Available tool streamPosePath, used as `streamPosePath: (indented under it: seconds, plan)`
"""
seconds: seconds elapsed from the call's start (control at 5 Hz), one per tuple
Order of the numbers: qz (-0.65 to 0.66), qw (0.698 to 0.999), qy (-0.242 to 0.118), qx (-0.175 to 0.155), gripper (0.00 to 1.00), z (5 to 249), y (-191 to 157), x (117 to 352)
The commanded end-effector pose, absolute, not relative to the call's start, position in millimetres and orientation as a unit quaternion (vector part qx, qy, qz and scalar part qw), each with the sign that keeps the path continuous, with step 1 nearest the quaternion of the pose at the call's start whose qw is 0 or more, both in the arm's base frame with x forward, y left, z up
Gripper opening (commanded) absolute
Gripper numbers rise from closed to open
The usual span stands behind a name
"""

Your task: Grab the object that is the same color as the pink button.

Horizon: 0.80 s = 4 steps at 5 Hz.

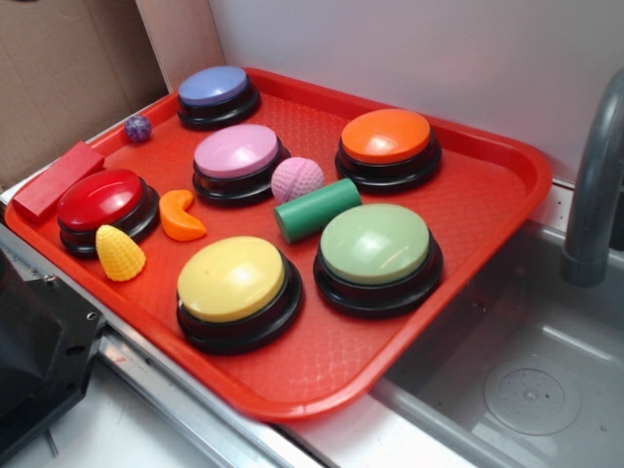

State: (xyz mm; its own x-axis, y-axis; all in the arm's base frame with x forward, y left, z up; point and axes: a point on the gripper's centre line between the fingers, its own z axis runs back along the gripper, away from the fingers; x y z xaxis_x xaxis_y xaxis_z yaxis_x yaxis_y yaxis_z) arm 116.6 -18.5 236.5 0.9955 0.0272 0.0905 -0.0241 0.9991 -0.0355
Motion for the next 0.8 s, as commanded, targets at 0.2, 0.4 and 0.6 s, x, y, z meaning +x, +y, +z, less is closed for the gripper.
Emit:
streamPosePath:
  seconds: [0.2,0.4,0.6]
  plan:
    - [0.083,0.995,-0.042,-0.042,1.0,219.3,-23.7,141.9]
    - [0.123,0.991,-0.034,-0.039,1.0,205.1,-28.6,162.1]
    - [0.187,0.98,-0.041,-0.05,1.0,186.9,-28.7,180.3]
